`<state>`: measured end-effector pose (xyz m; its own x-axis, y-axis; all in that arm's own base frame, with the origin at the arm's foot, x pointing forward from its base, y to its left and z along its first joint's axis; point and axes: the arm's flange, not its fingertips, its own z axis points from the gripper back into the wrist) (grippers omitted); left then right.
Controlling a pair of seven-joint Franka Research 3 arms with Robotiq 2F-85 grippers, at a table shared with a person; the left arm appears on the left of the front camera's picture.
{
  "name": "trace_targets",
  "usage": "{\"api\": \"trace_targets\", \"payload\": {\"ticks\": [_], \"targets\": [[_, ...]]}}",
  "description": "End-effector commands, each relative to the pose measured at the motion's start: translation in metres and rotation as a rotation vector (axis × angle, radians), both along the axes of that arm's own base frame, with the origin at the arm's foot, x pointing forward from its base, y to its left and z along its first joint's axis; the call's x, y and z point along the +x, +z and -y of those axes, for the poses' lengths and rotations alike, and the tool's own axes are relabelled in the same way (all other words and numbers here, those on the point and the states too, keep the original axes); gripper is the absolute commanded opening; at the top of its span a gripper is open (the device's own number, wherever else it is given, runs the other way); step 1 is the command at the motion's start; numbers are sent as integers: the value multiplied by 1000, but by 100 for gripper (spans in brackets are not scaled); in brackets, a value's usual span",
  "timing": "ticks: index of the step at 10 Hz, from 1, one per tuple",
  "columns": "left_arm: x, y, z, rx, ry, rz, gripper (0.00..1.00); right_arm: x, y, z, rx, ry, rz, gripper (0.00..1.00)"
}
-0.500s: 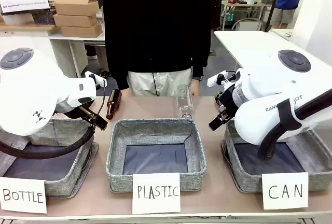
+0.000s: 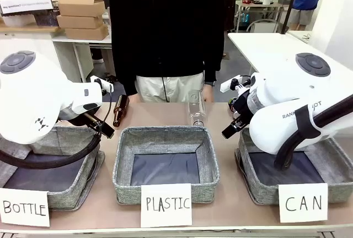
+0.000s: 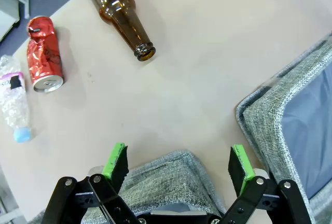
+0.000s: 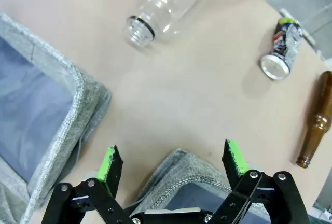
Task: Sort the can waste into the basket.
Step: Pick up the can waste from the table and place it in the right Fabric basket.
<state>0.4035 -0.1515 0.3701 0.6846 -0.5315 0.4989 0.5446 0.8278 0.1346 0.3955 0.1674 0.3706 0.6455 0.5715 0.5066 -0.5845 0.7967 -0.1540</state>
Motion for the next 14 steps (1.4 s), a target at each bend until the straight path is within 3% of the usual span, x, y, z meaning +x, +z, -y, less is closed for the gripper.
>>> {"api": "trace_targets", "payload": {"ticks": [1, 5, 6, 7, 8, 9, 10, 11, 12, 13, 14], "targets": [[0, 0, 0, 0, -1, 0, 100, 0, 0, 0, 1, 0, 0, 100], [0, 0, 0, 0, 0, 0, 100, 0, 0, 0, 0, 0, 0, 100], [-4, 35, 2, -36, 30, 27, 100, -6, 33, -7, -26, -82, 24, 100], [-17, 83, 0, -125, 129, -15, 100, -26, 73, -7, 14, -85, 89, 100], [-41, 122, -11, -181, 181, 64, 100, -55, 107, 0, 29, -60, 169, 100], [-73, 150, -22, -196, 180, 53, 100, -87, 130, 13, 4, -21, 117, 100], [-105, 158, -25, -221, 17, -80, 100, -111, 137, 24, 54, 60, -41, 100], [-135, 152, -23, -132, -192, -64, 100, -131, 136, 33, 57, 61, -56, 100], [-155, 134, -17, 101, -338, 135, 100, -141, 132, 38, 48, 9, 58, 100], [-96, 176, -10, -189, -1, -26, 100, -90, 154, 3, 48, 24, 26, 100], [-96, 176, -10, -189, -1, -26, 100, -90, 154, 3, 48, 24, 26, 100]]}}
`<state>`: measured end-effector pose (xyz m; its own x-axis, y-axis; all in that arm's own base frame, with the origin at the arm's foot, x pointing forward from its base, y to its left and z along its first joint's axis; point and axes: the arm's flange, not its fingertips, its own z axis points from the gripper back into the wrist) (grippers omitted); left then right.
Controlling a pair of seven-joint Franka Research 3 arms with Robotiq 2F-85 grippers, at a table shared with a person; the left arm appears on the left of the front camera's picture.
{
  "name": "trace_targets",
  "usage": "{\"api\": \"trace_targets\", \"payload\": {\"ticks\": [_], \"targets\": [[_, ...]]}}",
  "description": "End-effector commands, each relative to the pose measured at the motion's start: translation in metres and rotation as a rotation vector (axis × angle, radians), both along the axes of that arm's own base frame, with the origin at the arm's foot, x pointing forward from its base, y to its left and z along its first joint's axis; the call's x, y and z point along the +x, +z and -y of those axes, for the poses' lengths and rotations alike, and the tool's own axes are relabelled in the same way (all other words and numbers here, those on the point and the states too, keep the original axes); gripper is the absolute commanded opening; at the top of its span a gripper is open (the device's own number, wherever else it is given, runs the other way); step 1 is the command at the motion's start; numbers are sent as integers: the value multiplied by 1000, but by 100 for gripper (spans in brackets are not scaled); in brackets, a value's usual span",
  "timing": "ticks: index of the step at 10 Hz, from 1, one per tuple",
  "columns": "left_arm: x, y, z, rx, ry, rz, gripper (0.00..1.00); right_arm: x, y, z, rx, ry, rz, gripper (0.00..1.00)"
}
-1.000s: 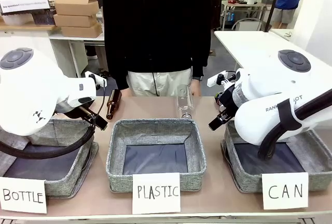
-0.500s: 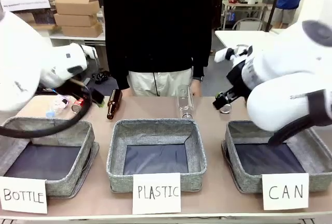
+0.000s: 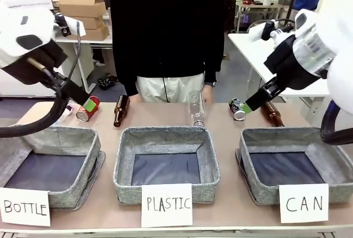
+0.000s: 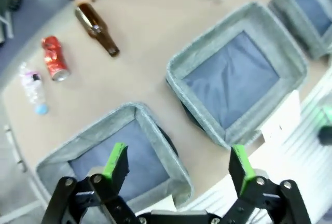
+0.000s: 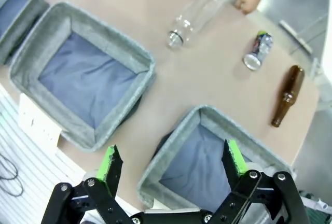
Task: Sort the can waste into the basket.
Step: Pick up the can waste from the table and place it in the right Fabric basket.
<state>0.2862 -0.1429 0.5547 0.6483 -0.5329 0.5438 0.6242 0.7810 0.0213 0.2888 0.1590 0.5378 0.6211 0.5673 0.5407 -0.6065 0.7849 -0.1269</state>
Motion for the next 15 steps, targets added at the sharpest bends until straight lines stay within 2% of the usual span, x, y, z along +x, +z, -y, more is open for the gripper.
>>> {"api": "trace_targets", "payload": {"ticks": [1, 2, 3, 4, 5, 6, 7, 8, 9, 10, 11, 12, 13, 15], "targets": [[-9, 3, 5, 29, -45, 11, 100, -5, 4, 2, 3, 2, 3, 100], [1, 5, -13, -110, -4, -156, 100, -4, 5, 15, 209, -72, -146, 100], [15, 6, -44, -425, 159, -376, 100, -10, 15, 35, 542, -197, -291, 100], [24, 6, -72, -645, 275, -617, 100, -19, 23, 57, 770, -254, -391, 100], [27, 2, -100, -814, 435, -746, 100, -28, 25, 84, 974, -266, -423, 100], [22, -6, -134, -1066, 355, -758, 100, -36, 22, 115, 1181, -293, -446, 100], [14, -16, -170, -1307, 437, -694, 100, -41, 11, 148, 1370, -405, -487, 100], [5, -26, -192, -1512, 453, -520, 100, -42, 0, 169, 1454, -500, -500, 100], [-6, -41, -219, -1697, 499, -430, 100, -46, -16, 201, 1620, -582, -467, 100], [-16, -53, -234, -1792, 552, -341, 100, -46, -24, 214, 1657, -639, -491, 100], [-21, -59, -244, -1832, 589, -281, 100, -44, -28, 220, 1629, -733, -493, 100], [-12, -58, -241, -1720, 678, -368, 100, -45, -26, 218, 1583, -758, -422, 100], [-12, -41, -270, -1344, 444, -577, 100, -19, 17, 260, 1396, -513, -538, 100], [-12, -41, -270, -1344, 444, -577, 100, -19, 17, 260, 1396, -513, -538, 100]]}}
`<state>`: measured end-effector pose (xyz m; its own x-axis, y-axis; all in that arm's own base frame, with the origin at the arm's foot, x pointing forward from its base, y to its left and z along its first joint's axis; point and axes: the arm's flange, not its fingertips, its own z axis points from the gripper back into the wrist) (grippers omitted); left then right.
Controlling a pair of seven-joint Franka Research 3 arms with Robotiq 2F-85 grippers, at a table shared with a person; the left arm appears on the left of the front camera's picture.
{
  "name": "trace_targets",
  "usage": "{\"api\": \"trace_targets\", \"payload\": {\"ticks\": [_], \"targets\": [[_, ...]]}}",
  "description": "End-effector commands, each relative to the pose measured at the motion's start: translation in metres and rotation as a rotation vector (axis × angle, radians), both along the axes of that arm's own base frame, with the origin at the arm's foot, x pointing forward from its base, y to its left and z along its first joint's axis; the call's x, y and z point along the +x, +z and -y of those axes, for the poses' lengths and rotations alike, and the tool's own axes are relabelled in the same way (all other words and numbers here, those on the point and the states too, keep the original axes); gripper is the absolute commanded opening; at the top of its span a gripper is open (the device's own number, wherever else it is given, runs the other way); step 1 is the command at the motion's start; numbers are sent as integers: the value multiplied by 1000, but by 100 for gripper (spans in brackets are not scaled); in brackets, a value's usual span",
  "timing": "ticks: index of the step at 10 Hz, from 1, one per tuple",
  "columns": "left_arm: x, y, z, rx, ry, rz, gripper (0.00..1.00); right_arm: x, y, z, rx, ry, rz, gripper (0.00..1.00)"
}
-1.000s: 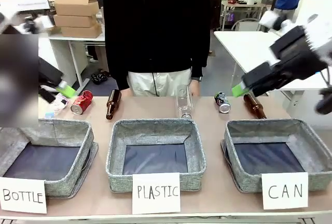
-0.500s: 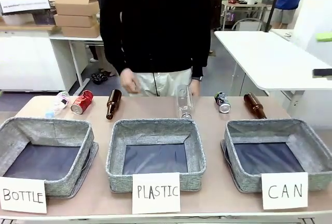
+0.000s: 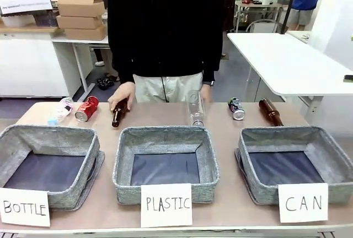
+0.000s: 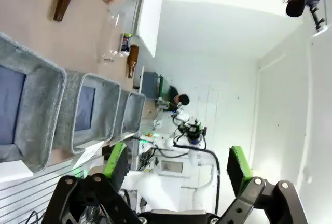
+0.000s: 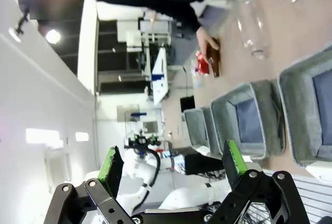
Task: Sort the can waste into the basket.
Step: Pick up the can waste from the table and place it in the right Fabric basket.
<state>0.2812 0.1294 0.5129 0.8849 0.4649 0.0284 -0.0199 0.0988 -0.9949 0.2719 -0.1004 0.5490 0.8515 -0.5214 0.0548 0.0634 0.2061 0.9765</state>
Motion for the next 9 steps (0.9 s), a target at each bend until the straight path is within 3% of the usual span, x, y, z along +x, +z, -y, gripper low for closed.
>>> {"api": "trace_targets", "payload": {"ticks": [1, 5, 6, 7, 8, 9], "targets": [[-7, 1, 3, 44, -46, 31, 100, -3, 6, 0, -15, 34, 42, 100], [-7, 1, 3, 44, -46, 31, 100, -6, 5, -5, -25, 41, 14, 100], [-7, 1, 3, 44, -46, 31, 100, 6, 16, -38, -228, 99, 5, 100], [-7, 1, 3, 44, -46, 31, 100, 26, 29, -78, -476, 206, 68, 100], [-7, 1, 3, 44, -46, 31, 100, 50, 35, -110, -720, 306, 71, 100], [-7, 1, 3, 44, -46, 31, 100, 90, 35, -137, -1057, 354, -31, 100]]}}
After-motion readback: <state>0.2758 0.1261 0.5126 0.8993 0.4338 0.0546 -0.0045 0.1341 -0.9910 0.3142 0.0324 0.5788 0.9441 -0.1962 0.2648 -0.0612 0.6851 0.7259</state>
